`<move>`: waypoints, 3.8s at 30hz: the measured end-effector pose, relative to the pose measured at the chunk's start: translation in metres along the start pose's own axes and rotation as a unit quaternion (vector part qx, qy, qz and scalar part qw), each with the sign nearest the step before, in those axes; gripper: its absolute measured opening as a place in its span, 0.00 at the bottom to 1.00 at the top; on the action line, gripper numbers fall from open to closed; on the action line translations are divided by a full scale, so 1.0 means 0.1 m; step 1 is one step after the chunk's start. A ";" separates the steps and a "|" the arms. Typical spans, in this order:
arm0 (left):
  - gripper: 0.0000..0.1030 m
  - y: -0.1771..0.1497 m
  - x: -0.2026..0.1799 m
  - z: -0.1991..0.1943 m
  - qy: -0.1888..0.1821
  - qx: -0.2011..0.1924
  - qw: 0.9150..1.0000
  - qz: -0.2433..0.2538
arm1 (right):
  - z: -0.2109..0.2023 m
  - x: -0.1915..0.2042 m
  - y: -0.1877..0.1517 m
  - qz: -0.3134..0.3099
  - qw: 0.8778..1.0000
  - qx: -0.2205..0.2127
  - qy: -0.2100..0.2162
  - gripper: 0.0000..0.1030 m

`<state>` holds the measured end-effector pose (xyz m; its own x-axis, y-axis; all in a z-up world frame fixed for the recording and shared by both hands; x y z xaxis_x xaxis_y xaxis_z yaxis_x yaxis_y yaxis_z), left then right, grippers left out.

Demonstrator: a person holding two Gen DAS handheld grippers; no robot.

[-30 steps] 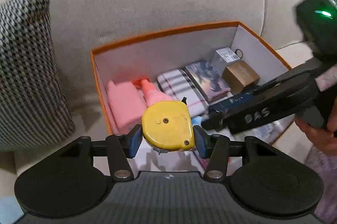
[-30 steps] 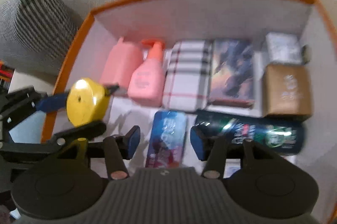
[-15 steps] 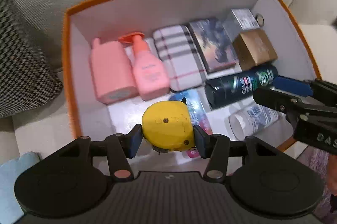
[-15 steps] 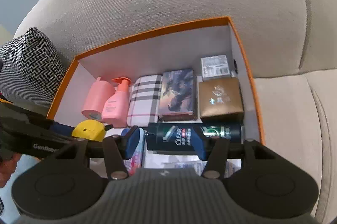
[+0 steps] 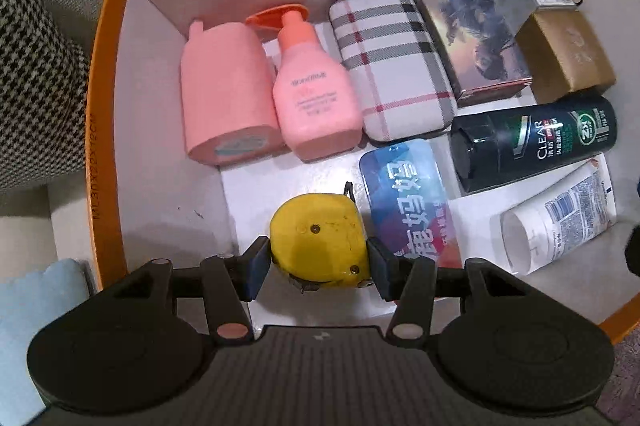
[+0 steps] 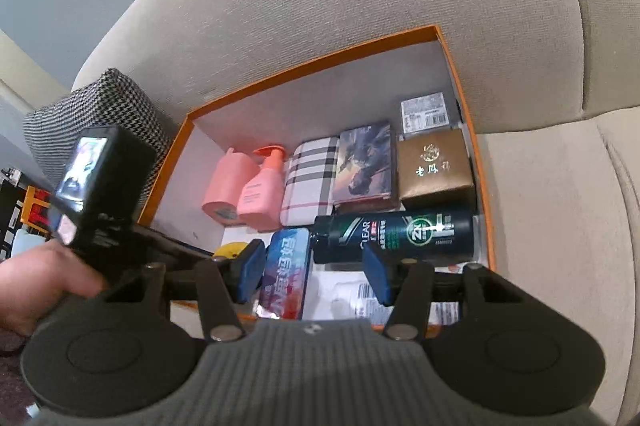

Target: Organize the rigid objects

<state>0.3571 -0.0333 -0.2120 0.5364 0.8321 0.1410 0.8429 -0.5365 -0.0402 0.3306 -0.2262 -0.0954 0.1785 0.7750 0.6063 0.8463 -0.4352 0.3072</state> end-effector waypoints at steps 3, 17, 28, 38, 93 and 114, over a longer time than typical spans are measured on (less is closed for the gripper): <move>0.62 -0.04 0.00 0.01 -0.003 -0.004 1.000 -0.009 | -0.01 0.01 -0.02 -0.005 1.000 0.000 -0.005 0.54; 0.67 -0.41 -0.02 -0.86 0.006 -0.175 0.984 -0.014 | -0.27 0.10 -0.01 -0.023 0.998 -0.041 -0.039 0.61; 0.76 -0.87 0.16 -1.78 0.032 -0.403 0.911 -0.083 | -0.53 0.36 -0.01 -0.083 0.987 -0.099 -0.095 0.68; 0.94 -1.09 0.38 -2.26 0.067 -0.500 0.855 -0.120 | -0.85 0.68 -0.12 -0.133 0.969 -0.178 -0.109 0.91; 1.00 -1.19 0.17 -1.31 0.072 -0.421 0.896 -0.125 | -0.52 0.28 -0.49 -0.133 0.958 -0.205 -0.152 0.98; 1.00 -1.21 0.18 -1.32 0.071 -0.419 0.897 -0.125 | -0.51 0.33 -0.53 -0.138 0.958 -0.200 -0.149 0.98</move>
<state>0.2597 0.0281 -0.0736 0.2744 0.9466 0.1694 0.5767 -0.3030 0.7587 0.2662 -0.2014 -0.0542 0.1615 0.9565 0.2428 0.6321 -0.2892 0.7189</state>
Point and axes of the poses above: each gripper's, at about its wrist camera, not at the fingertips, and z roughly the way its jaws point, x to its left, y to its top, the point moved 8 cm from there along z, roughly the way its jaws point, and after that the axes turned 15 degrees about z, right-handed, at the moved point
